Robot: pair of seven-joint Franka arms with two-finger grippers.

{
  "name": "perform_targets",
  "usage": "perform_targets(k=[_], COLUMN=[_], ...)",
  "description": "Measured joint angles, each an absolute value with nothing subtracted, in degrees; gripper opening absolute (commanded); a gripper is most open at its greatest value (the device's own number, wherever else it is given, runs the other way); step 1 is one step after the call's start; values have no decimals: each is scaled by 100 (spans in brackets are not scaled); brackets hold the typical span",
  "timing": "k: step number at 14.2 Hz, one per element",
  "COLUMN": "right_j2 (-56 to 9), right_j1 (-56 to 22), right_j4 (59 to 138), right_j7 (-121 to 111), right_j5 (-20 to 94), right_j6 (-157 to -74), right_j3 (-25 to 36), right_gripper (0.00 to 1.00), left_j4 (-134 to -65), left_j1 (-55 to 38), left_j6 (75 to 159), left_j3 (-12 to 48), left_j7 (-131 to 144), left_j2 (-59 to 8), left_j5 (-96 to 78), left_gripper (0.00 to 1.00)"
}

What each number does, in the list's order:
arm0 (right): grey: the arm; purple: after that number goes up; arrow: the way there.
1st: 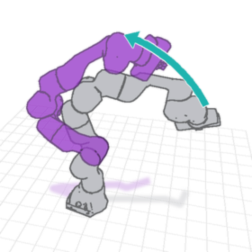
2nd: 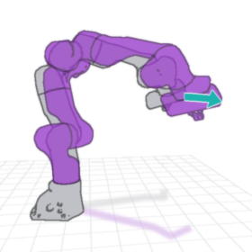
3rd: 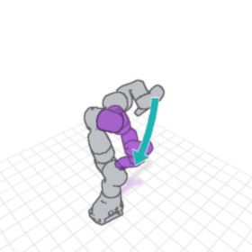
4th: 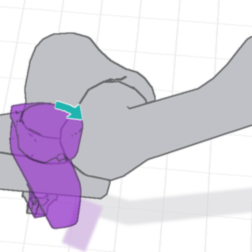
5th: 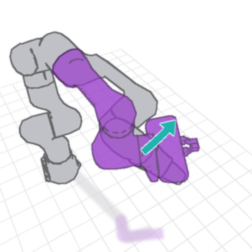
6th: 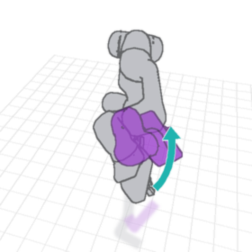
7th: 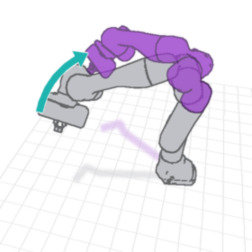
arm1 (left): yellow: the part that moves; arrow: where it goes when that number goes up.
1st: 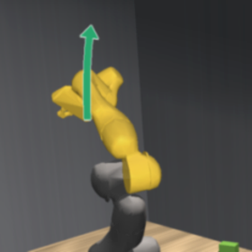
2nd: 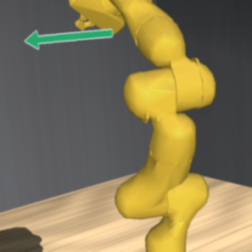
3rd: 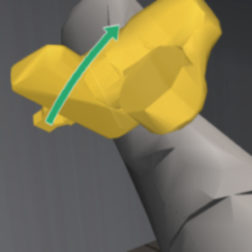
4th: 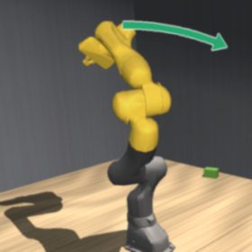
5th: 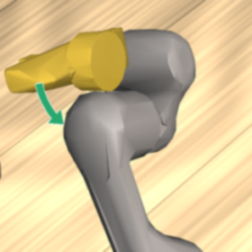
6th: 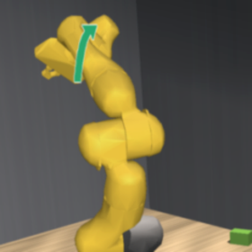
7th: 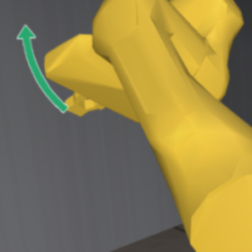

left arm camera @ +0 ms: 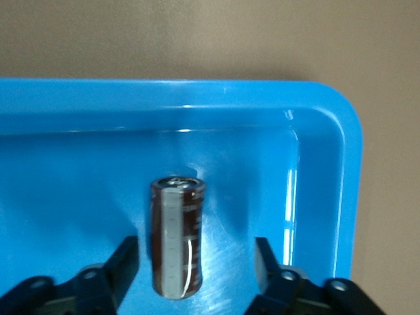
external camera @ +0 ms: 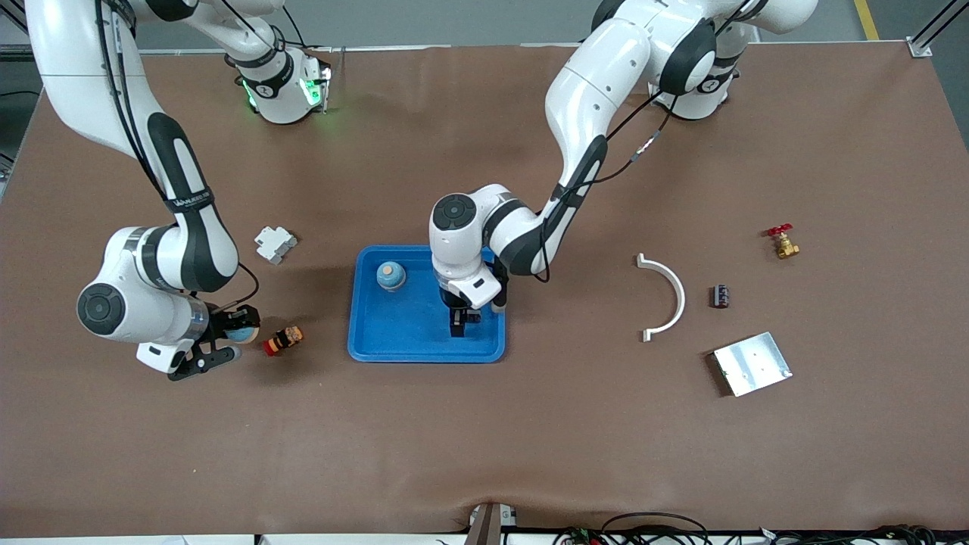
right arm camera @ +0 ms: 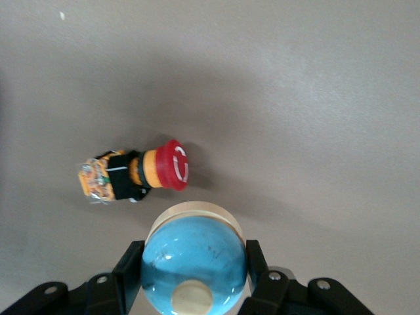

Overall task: Place electrolytic capacitor and blue bell in tray
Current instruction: 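Lower the capacitor into the tray while the right gripper grasps the second bell, then open the left gripper on the capacitor while the right gripper carries the bell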

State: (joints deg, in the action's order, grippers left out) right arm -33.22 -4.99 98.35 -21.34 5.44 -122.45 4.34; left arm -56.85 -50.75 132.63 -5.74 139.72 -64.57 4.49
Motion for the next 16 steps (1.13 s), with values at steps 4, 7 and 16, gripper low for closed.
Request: perform_targets(k=[4, 7, 16], right_j2=[-3322, -3322, -3575], right_j1=[-973, -1370, -2038], right_j4=[9526, 9393, 9320], right_j7=[-884, 312, 2897], right_j5=[551, 554, 520], right_j6=[-11931, -11912, -12152], right_j3=[355, 209, -388], right_gripper=[0, 0, 0], left_j4=[-5542, -5519, -6352], left_j1=[-5048, -4867, -4548], left_j6=[12526, 11938, 10859], left_j3=[-500, -490, -480], left_j7=[13802, 12970, 9620], left_j2=[-6149, -5689, -4557], left_j5=[336, 20, -103], left_gripper=[100, 100, 100])
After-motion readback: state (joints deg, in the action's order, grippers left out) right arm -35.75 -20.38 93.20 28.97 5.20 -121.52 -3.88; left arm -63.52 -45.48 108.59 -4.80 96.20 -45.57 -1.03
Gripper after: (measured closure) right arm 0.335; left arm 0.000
